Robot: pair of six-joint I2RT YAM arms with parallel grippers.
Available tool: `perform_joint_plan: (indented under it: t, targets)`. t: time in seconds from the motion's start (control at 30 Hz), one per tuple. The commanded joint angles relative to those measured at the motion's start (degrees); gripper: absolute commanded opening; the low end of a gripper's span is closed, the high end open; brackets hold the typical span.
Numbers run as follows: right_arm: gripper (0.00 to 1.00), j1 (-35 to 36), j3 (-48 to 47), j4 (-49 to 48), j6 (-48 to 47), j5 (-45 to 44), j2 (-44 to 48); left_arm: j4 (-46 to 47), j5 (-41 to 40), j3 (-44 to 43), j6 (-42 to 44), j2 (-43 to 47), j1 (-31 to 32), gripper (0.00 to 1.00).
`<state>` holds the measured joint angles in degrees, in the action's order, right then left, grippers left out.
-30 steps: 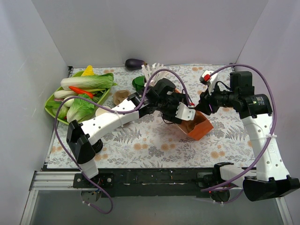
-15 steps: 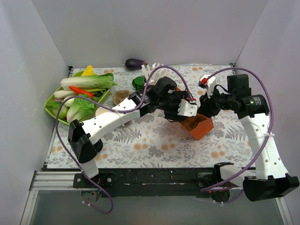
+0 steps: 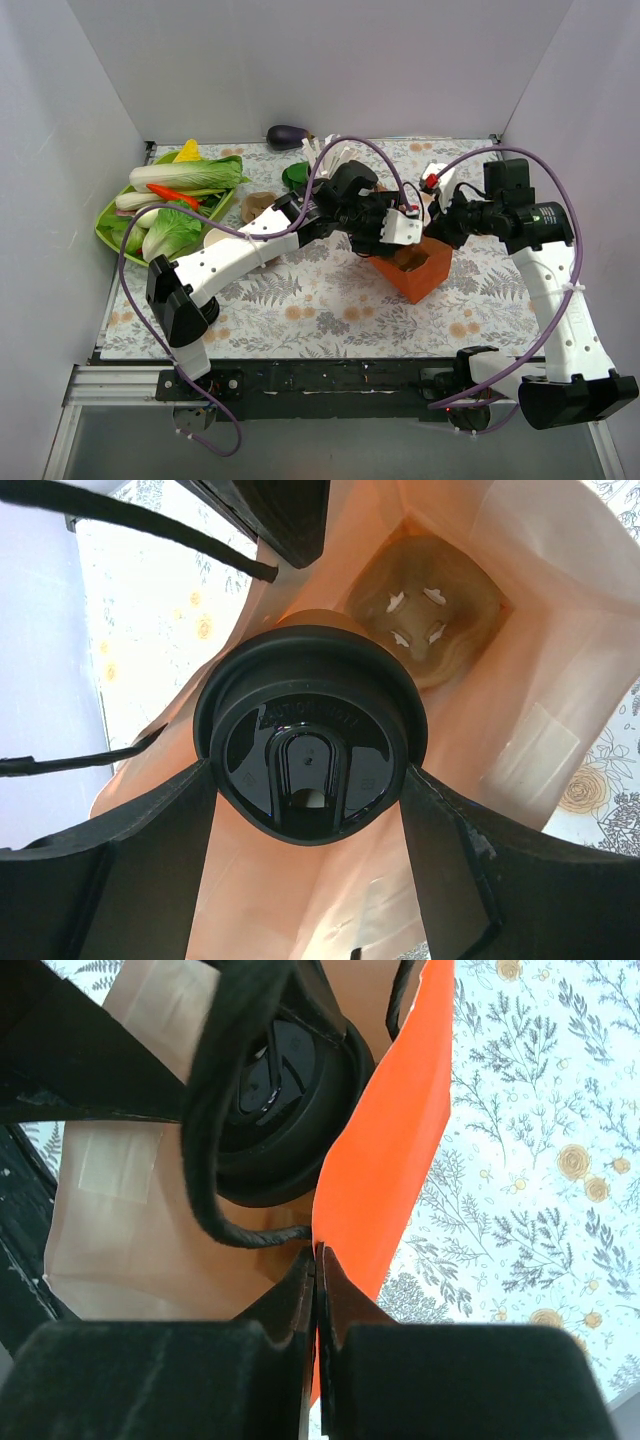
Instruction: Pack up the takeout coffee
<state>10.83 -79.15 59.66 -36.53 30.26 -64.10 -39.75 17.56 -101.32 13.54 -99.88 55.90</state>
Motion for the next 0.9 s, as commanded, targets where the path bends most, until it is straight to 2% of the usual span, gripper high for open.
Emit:
perform_joint_plan:
  t: [0.0,0.23,0.4,0.57,0.73,0.87]
  targets:
    - [0.03,0.95,-0.57,1.07,-4.77,4.81,1.69,1.16,1.33,-2.31,1.92,1.35,0.35,0.0]
    - [0.02,0.95,1.37,-0.76,-9.52,2.97,4.32,0.03,1.51,-0.99,7.02,3.63,0.35,0.0]
    - [0.02,0.95,1.72,-4.55,-11.1,2.69,5.12,-5.6,2.39,-4.76,7.29,2.23,0.44,0.0]
    - [0.03,1.12,3.21,-4.64,-16.89,5.68,4.51,-8.68,2.22,-8.98,6.5,0.91,1.05,0.0]
    - [0.03,1.65,3.22,-4.73,-18.66,8.84,3.28,-5.0,-1.91,-2.94,9.74,3.45,1.41,0.0]
    - [0.04,2.35,3.74,-5.34,-18.92,8.76,3.01,-4.37,-2.27,-0.55,12.65,4.34,1.41,0.0]
